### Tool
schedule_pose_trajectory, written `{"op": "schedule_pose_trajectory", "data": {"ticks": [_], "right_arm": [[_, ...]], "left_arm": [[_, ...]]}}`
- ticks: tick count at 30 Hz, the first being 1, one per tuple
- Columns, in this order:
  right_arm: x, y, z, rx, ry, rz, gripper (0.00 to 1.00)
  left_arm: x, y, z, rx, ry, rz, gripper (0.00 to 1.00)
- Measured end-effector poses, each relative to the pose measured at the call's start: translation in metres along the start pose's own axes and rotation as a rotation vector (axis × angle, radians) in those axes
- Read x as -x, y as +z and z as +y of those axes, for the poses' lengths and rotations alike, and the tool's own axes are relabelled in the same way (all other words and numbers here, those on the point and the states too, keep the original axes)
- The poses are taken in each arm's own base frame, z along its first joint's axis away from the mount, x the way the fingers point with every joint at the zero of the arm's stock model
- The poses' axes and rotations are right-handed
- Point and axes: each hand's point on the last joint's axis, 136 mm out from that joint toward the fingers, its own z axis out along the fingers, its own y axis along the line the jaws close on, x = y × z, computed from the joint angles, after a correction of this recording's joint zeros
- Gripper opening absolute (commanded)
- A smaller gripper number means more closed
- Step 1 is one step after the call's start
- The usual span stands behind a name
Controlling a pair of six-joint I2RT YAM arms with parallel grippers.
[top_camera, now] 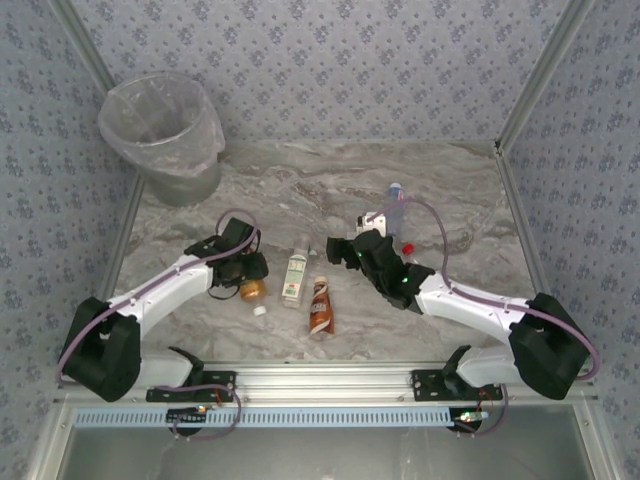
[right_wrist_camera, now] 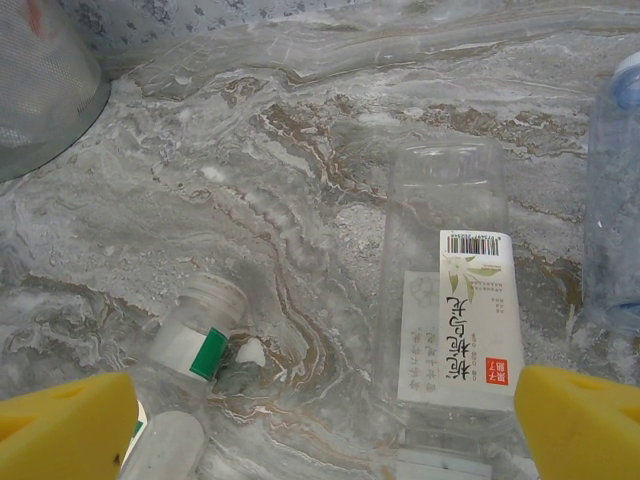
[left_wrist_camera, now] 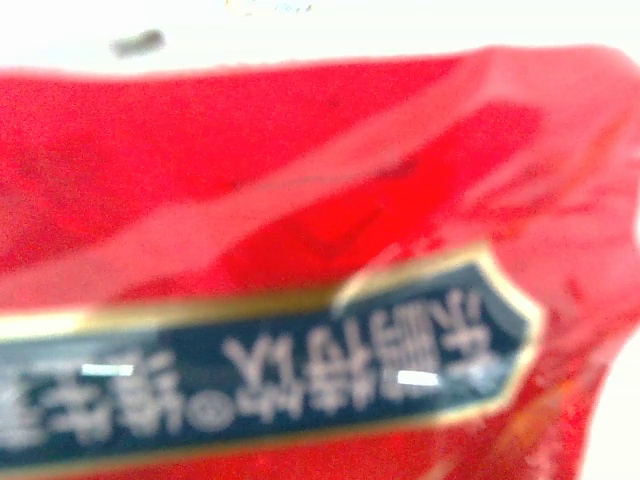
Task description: Put the plastic bottles in the bin
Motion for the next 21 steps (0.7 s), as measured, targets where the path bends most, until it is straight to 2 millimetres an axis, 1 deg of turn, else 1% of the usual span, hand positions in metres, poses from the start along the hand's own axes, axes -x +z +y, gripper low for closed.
{"op": "schedule_pose_trajectory", "data": {"ticks": [4,9,13,17,21], "right_arm": [[0.002,0.0,0.001,0.003,-0.005,-0.004,0.99],[0.002,0.001,0.002,0.005,-0.01,-0.006,0.99],[0.004,0.002,0.004,0.011,-0.007,-0.015,0.99],[0.009,0.002,0.007,0.021,0.0,-0.03,0.99],[0.014,0.001,0.011,0.032,0.005,-0.047,0.99]], "left_arm": [[0.021,-0.01,-0.009,-0.017,-0.01,-0.075,0.55],[0.054,-0.024,-0.021,-0.051,-0.03,-0.184,0.55],[0.088,-0.041,-0.037,-0.088,-0.033,-0.28,0.55],[0.117,-0.057,-0.051,-0.126,-0.025,-0.356,0.55],[0.145,-0.074,-0.059,-0.157,-0.02,-0.422,0.54]]}}
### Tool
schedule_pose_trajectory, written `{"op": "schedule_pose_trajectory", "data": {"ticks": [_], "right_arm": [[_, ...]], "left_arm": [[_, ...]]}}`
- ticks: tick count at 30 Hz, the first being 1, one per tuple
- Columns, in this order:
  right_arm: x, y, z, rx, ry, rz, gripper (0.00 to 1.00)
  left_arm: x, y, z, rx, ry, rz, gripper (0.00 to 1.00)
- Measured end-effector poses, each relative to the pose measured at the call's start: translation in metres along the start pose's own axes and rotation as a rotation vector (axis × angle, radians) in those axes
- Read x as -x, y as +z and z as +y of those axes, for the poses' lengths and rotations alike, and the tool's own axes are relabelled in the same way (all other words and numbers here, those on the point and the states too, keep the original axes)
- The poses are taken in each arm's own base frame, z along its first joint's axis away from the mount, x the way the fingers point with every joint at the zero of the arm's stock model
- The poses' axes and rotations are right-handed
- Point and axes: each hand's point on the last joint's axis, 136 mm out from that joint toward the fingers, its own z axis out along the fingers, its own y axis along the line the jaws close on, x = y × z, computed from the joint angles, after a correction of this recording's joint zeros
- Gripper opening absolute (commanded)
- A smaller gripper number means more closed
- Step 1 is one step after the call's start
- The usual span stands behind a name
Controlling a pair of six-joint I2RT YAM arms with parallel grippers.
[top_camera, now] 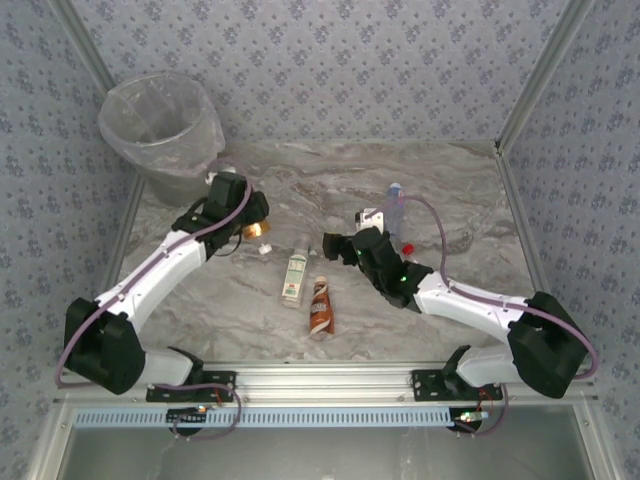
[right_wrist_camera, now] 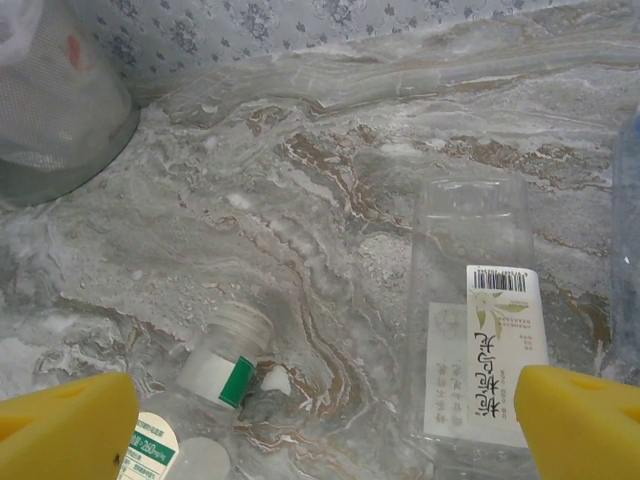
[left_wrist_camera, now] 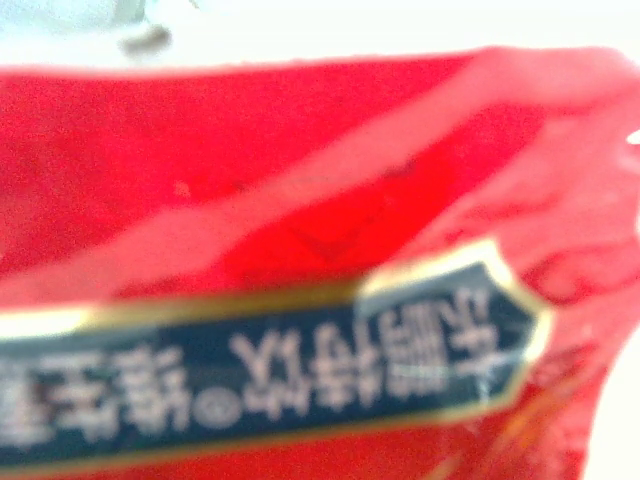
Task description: Put the plastic bottles in the bin
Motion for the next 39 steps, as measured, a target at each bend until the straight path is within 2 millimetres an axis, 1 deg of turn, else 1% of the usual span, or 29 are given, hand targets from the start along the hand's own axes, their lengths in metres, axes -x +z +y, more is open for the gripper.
{"op": "schedule_pose_trajectory", "data": {"ticks": [5,7,10,14,17,22,27,30,33,37,39], "right_arm": [[0.005,0.0,0.003,0.01,-0.002,-0.014,0.99],[0.006,0.0,0.004,0.013,-0.006,-0.019,0.99],[0.007,0.0,0.005,0.016,-0.008,-0.024,0.99],[0.008,0.0,0.005,0.016,-0.012,-0.025,0.99],[0.008,0.0,0.005,0.016,-0.014,-0.025,0.99],[0.009,-0.001,0.006,0.019,-0.013,-0.03,0.99],[0.011,-0.001,0.008,0.025,-0.013,-0.039,0.99],[0.013,-0.001,0.009,0.027,-0.014,-0.045,0.99],[0.014,-0.003,0.01,0.032,-0.019,-0.051,0.99],[0.02,-0.009,0.013,0.038,-0.02,-0.071,0.99],[0.024,-0.013,0.014,0.041,-0.017,-0.083,0.99]], "left_arm": [[0.04,-0.005,-0.012,-0.033,0.013,-0.069,0.54],[0.055,-0.01,-0.02,-0.055,0.02,-0.099,0.54],[0.075,-0.018,-0.031,-0.091,0.032,-0.153,0.54],[0.095,-0.027,-0.042,-0.123,0.053,-0.216,0.53],[0.114,-0.037,-0.047,-0.14,0.063,-0.266,0.54],[0.16,-0.061,-0.05,-0.15,0.067,-0.391,0.53],[0.198,-0.079,-0.042,-0.133,0.067,-0.49,0.53],[0.219,-0.082,-0.03,-0.103,0.063,-0.532,0.53],[0.237,-0.078,-0.014,-0.057,0.061,-0.559,0.53],[0.26,-0.066,0.016,0.022,0.04,-0.561,0.53],[0.272,-0.063,0.028,0.054,0.031,-0.563,0.53]]}}
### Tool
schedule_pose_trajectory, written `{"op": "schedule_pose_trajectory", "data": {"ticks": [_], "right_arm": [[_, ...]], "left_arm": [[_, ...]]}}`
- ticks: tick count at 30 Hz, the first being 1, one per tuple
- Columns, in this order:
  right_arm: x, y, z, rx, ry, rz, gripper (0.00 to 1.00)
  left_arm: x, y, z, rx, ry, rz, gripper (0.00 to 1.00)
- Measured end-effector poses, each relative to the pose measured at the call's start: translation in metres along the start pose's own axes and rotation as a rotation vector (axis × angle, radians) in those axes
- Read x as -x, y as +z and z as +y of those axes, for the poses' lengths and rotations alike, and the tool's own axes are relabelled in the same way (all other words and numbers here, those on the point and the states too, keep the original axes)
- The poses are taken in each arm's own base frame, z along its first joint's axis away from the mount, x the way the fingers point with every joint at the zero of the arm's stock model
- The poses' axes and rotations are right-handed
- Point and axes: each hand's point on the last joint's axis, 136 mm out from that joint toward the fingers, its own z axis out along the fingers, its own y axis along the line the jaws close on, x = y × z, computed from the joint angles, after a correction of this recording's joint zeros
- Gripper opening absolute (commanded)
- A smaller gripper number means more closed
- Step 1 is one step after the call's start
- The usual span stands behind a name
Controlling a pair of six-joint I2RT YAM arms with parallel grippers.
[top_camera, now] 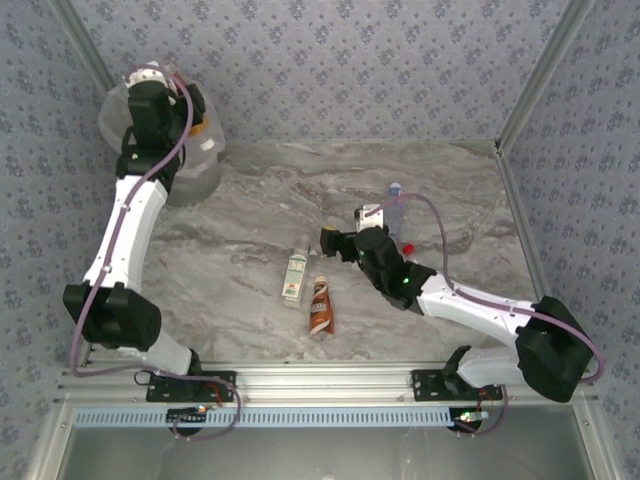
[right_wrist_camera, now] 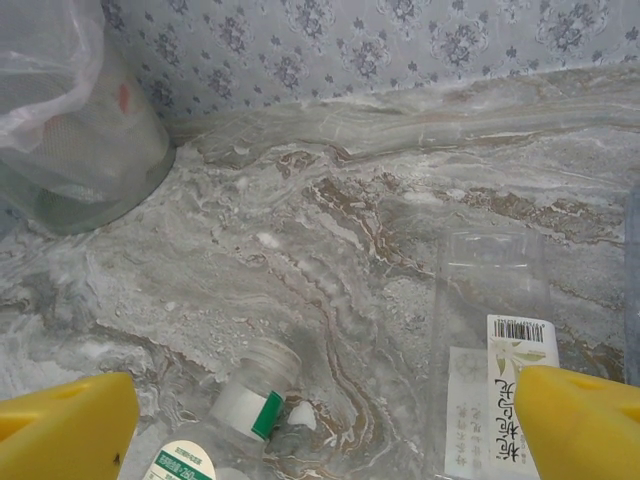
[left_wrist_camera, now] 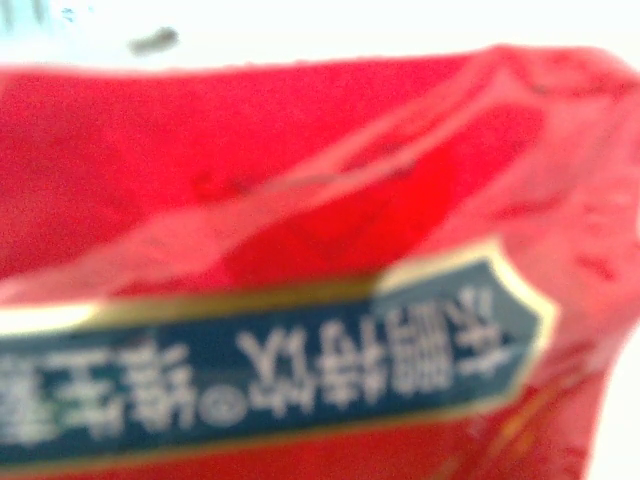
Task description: Put the plastic bottles in the bin
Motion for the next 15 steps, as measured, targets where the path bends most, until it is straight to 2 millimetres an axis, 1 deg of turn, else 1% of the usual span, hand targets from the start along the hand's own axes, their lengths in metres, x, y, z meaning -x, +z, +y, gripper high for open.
{"op": "schedule_pose_trajectory", "data": {"ticks": [3,7,11,15], "right_arm": [[0.006,-0.004,0.001,0.002,0.007,-0.017,0.99],[0.009,-0.006,0.001,0.001,0.01,-0.026,0.99],[0.009,-0.008,0.001,-0.001,0.007,-0.027,0.99],[0.009,-0.011,0.002,0.001,0.006,-0.027,0.99]], "left_arm": [[0.007,0.007,0.015,0.04,0.012,0.0,0.53],[0.019,0.018,0.027,0.071,0.025,-0.007,0.53],[0.039,0.039,0.041,0.105,0.033,-0.029,0.53],[0.051,0.064,0.055,0.138,0.064,-0.033,0.53]]}}
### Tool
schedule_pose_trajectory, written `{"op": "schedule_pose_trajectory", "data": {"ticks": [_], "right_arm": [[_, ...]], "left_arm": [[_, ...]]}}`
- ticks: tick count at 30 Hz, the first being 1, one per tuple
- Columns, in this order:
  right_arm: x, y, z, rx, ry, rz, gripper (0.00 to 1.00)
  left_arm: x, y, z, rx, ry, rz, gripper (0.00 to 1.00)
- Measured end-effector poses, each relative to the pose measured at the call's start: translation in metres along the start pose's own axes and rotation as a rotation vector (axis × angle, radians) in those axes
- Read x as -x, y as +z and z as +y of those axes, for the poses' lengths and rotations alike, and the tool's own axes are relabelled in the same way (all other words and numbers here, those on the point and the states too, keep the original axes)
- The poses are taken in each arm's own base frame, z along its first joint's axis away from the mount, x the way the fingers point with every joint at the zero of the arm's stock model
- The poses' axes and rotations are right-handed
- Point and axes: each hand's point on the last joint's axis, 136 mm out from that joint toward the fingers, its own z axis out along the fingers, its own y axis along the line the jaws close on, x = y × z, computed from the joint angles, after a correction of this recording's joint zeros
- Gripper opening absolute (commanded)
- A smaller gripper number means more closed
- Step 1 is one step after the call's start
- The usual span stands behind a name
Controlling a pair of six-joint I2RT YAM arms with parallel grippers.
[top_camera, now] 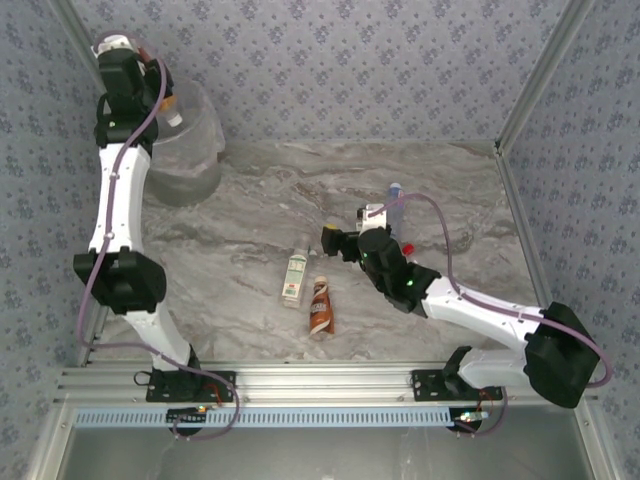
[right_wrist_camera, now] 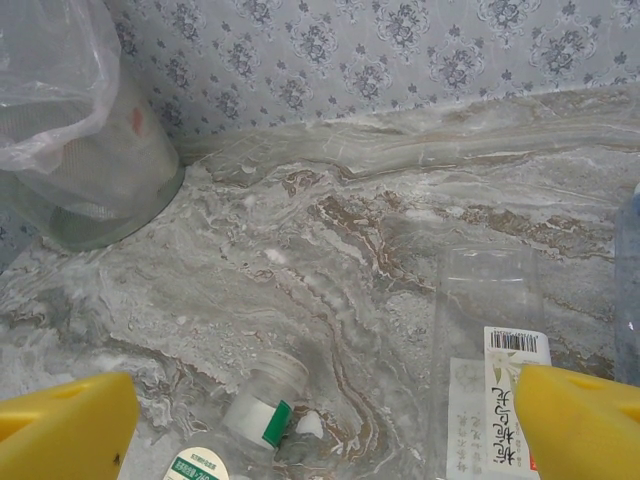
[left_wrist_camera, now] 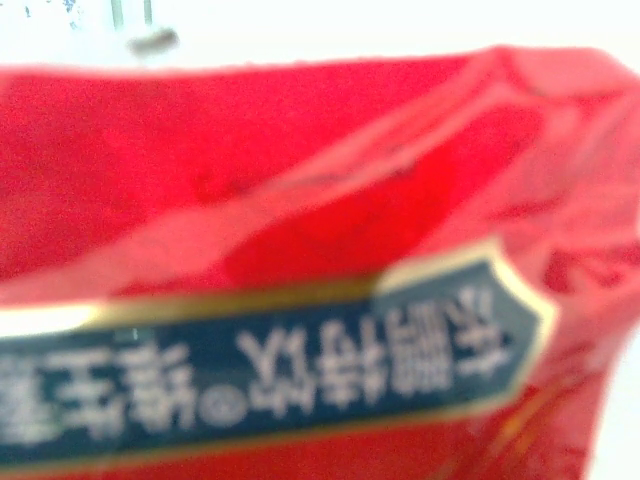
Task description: Put the plastic bottles in the bin
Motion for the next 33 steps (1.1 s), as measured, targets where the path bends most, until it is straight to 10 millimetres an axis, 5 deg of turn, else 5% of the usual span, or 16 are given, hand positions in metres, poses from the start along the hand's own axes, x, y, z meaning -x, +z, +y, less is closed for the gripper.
{"op": "schedule_pose_trajectory", "data": {"ticks": [7,20,33], "right_arm": [[0.005,-0.007,-0.003,-0.014,0.002,-0.016,0.99],[0.004,-0.01,-0.008,-0.035,-0.006,-0.011,0.99],[0.0,-0.007,-0.009,-0.04,-0.012,-0.001,0.99]], "left_arm": [[-0.009,0.035,0.003,0.02,0.107,0.058,0.54],[-0.098,0.054,0.035,0.019,0.193,0.243,0.56],[-0.113,0.053,0.039,0.019,0.196,0.241,0.65]]}}
